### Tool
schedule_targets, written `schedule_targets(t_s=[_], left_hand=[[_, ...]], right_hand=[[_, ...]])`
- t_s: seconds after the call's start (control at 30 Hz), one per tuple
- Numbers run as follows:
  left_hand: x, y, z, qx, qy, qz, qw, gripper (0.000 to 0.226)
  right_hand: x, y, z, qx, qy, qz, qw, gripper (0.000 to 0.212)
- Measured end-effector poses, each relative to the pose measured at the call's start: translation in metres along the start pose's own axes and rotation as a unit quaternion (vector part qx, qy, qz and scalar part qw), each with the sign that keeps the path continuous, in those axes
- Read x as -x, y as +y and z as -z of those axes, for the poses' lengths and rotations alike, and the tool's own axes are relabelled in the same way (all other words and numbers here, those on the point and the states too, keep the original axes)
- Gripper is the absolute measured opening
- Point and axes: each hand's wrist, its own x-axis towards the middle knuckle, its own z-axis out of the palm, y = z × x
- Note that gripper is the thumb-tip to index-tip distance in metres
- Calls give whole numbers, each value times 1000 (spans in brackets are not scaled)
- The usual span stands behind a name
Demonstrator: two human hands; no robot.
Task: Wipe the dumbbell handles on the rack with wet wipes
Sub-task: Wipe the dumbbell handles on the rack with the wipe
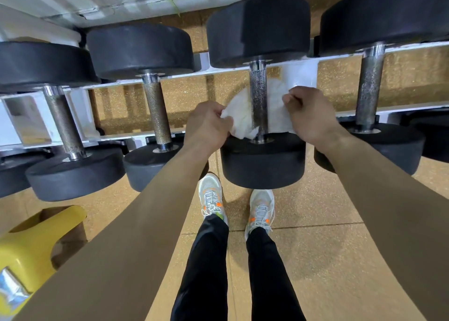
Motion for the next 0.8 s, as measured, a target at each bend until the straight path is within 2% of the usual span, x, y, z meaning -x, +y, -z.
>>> schedule_targets(t_s=[0.07,0.13,0.23,0.3,0.43,0.57,0.63,0.7,0.77,0.8], left_hand=[[-6,2,-3,1,-17,10,1000,5],[-11,5,-11,18,-48,13,999,14],[-12,18,-17,62,-86,-2,994,8],[-12,22,-15,60,-101,-17,993,14],[-7,15,-6,50,-85,-52,994,21],[-8,17,-2,18,-80,-67,994,15],[-10,20,0,37,-92,-57,993,16],[-9,20,0,59,-101,-40,992,18],[-4,19,0,66,-101,-35,992,19],[-1,18,-1,74,-98,-39,992,21]], right_hand=[[4,1,9,-66,-4,5,998,38],[10,-2,16,-126,-28,14,991,41],[16,-13,16,-159,-79,23,984,45],[18,-25,9,-146,-119,25,982,43],[17,-44,-12,-46,-184,49,981,31],[20,-45,-8,-10,-206,49,977,33],[21,-37,0,-68,-198,16,978,29],[19,-23,7,-127,-141,-25,981,27],[15,-9,11,-146,-85,-40,985,18],[14,-7,11,-147,-85,-51,984,23]])
